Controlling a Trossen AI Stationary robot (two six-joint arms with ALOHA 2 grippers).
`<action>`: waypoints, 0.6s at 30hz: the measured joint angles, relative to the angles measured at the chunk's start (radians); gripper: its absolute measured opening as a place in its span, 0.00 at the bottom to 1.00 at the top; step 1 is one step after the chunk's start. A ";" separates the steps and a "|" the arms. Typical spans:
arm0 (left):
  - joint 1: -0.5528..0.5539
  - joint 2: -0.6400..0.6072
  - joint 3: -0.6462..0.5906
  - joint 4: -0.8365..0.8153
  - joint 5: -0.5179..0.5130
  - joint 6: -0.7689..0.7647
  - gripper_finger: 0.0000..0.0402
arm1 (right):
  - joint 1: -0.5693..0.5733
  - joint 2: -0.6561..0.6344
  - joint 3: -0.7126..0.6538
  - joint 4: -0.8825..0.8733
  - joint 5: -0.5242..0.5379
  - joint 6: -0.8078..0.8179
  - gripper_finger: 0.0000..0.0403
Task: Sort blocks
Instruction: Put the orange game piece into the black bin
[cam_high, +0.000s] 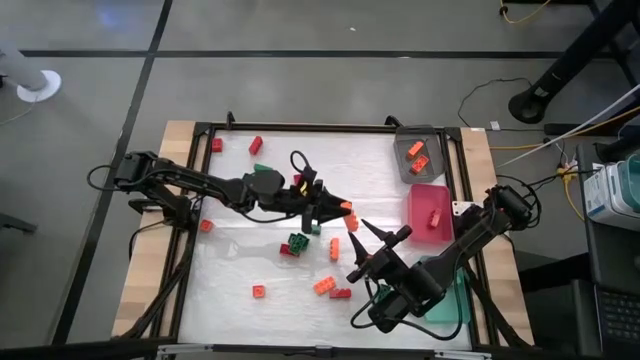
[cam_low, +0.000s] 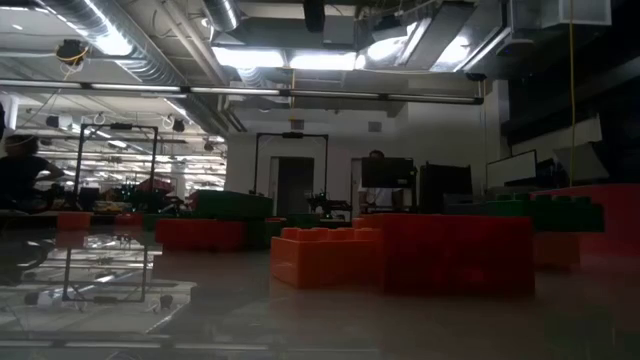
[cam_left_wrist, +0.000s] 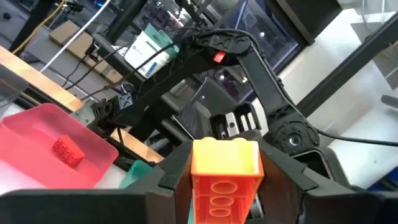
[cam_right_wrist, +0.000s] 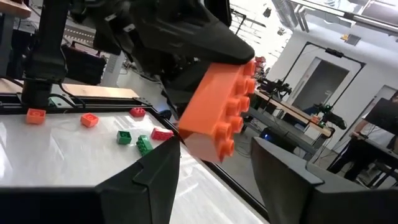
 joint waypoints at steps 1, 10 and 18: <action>0.000 0.000 0.000 0.002 0.000 -0.001 0.32 | 0.000 0.000 0.000 0.001 0.000 0.000 0.49; 0.000 0.000 0.000 0.023 -0.032 -0.014 0.32 | -0.038 0.000 0.000 0.036 0.000 0.000 0.49; -0.002 0.000 0.000 0.022 -0.035 -0.019 0.32 | -0.082 0.000 0.000 0.036 0.000 0.000 0.49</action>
